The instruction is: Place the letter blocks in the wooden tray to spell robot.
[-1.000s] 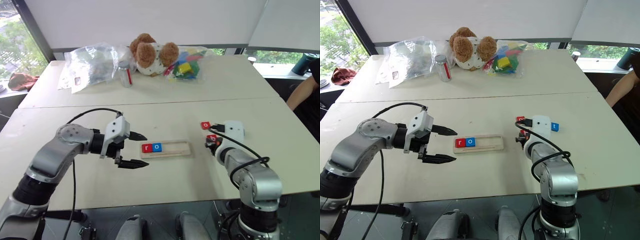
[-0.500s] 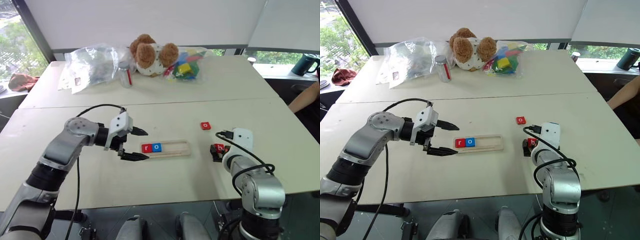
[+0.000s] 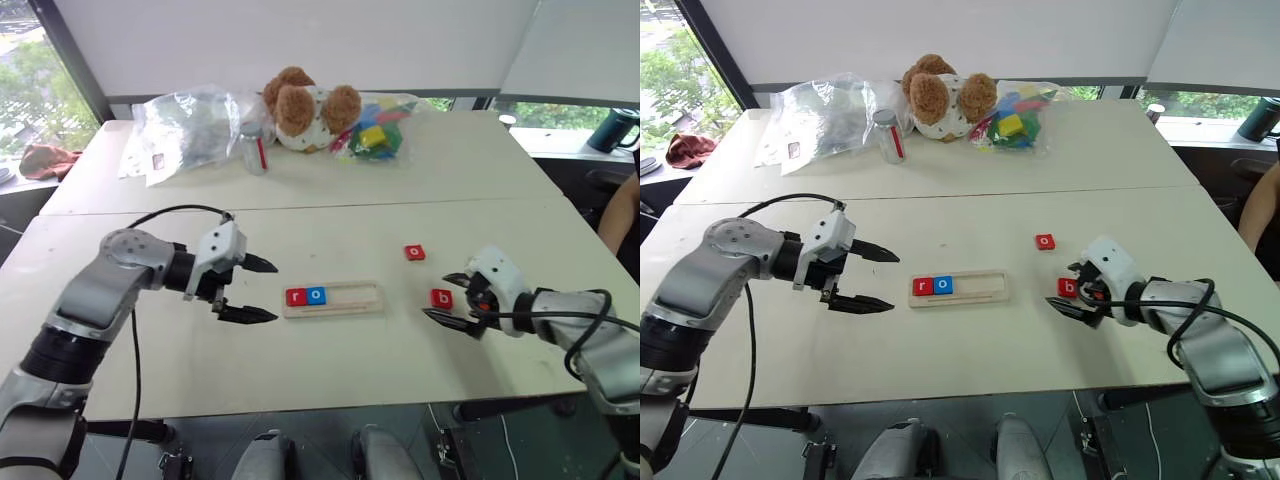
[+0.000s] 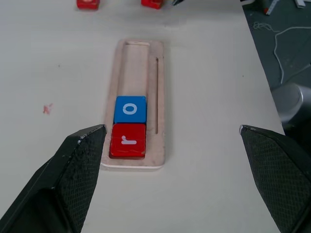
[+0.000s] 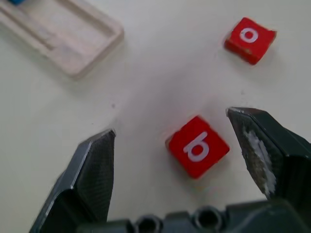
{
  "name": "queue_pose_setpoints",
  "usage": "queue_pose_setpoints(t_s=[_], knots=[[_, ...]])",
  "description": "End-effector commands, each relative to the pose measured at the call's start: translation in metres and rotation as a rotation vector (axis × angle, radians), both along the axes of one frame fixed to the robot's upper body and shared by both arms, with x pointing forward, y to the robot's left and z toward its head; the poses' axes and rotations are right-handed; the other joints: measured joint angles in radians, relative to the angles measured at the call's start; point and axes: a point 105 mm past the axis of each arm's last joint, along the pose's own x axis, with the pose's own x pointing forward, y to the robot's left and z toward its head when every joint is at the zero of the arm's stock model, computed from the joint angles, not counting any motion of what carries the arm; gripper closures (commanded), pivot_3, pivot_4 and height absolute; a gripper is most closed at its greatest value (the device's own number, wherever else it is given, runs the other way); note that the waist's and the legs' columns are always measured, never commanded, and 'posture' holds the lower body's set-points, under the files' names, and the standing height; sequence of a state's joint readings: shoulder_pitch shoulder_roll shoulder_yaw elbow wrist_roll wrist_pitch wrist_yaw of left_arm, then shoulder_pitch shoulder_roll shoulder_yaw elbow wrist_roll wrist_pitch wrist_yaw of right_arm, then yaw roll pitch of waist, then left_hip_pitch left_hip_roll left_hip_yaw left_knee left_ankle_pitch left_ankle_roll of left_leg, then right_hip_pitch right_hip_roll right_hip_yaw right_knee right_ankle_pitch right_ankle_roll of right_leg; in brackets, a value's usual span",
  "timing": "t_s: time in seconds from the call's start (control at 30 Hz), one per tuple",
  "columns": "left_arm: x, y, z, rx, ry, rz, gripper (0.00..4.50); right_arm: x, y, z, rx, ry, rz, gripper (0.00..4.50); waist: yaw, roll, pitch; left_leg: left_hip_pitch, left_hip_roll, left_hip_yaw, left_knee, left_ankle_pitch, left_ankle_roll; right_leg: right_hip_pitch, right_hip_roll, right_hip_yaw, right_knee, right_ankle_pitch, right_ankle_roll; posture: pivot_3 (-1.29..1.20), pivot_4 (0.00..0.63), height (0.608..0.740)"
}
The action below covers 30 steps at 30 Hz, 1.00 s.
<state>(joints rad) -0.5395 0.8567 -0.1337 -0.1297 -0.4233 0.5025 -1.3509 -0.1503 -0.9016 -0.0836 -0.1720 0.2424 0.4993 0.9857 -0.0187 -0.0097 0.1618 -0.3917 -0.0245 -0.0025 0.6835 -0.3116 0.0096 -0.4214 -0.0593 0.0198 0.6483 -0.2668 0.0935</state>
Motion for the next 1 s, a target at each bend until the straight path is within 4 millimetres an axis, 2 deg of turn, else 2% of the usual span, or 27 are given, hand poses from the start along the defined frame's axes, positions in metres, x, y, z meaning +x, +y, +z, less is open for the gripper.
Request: queue_pose_setpoints(t_s=[0.03, 0.27, 0.57, 0.67, 0.8, 1.0], knots=[[-0.004, 0.008, 0.015, -0.017, -0.026, 0.03, 0.0, 0.003, -0.018, 0.01, -0.009, -0.025, 0.115, 0.51, 0.0, 0.0, 0.0, 0.001, 0.0, 0.0, 0.0, 0.0, 0.0, 0.001, -0.001, 0.0, 0.0, 0.0, 0.0, 0.0, 0.15, 0.74], [-0.003, 0.011, 0.014, -0.02, -0.019, 0.072, 0.0, 0.024, -0.029, 0.001, -0.036, -0.011, 0.205, 0.51, 0.004, 0.0, 0.0, 0.001, 0.001, -0.001, 0.0, 0.0, 0.0, 0.0, -0.001, 0.0, 0.001, 0.0, 0.0, 0.0, 0.15, 0.74], [-0.004, 0.016, 0.008, -0.005, -0.014, 0.113, 0.0, 0.028, -0.029, -0.011, -0.036, 0.047, 0.277, 0.51, 0.006, 0.001, 0.0, 0.0, 0.001, -0.001, 0.0, 0.0, -0.001, 0.0, -0.002, 0.0, 0.001, 0.0, 0.0, 0.0, 0.15, 0.74], [-0.004, 0.018, 0.005, 0.008, -0.013, 0.122, 0.0, 0.028, -0.022, -0.015, -0.033, 0.048, 0.309, 1.38, 0.005, 0.001, 0.0, 0.0, 0.001, -0.001, 0.0, 0.001, -0.001, 0.0, -0.003, 0.0, 0.001, 0.0, 0.0, 0.0, 0.15, 0.74], [-0.003, 0.02, 0.001, 0.023, -0.009, 0.131, 0.0, 0.03, -0.02, -0.018, -0.043, 0.044, 0.327, 3.34, 0.004, 0.001, 0.0, 0.0, 0.001, -0.002, 0.0, 0.001, -0.002, 0.0, -0.003, 0.0, 0.001, 0.0, 0.0, 0.0, 0.15, 0.74], [0.0, 0.026, -0.001, 0.034, -0.011, 0.148, 0.0, 0.034, -0.011, -0.005, -0.054, 0.024, 0.359, 3.37, 0.005, 0.001, 0.0, 0.0, 0.001, -0.001, 0.0, 0.001, -0.002, 0.0, -0.003, 0.0, 0.001, 0.0, -0.001, 0.0, 0.15, 0.74]])
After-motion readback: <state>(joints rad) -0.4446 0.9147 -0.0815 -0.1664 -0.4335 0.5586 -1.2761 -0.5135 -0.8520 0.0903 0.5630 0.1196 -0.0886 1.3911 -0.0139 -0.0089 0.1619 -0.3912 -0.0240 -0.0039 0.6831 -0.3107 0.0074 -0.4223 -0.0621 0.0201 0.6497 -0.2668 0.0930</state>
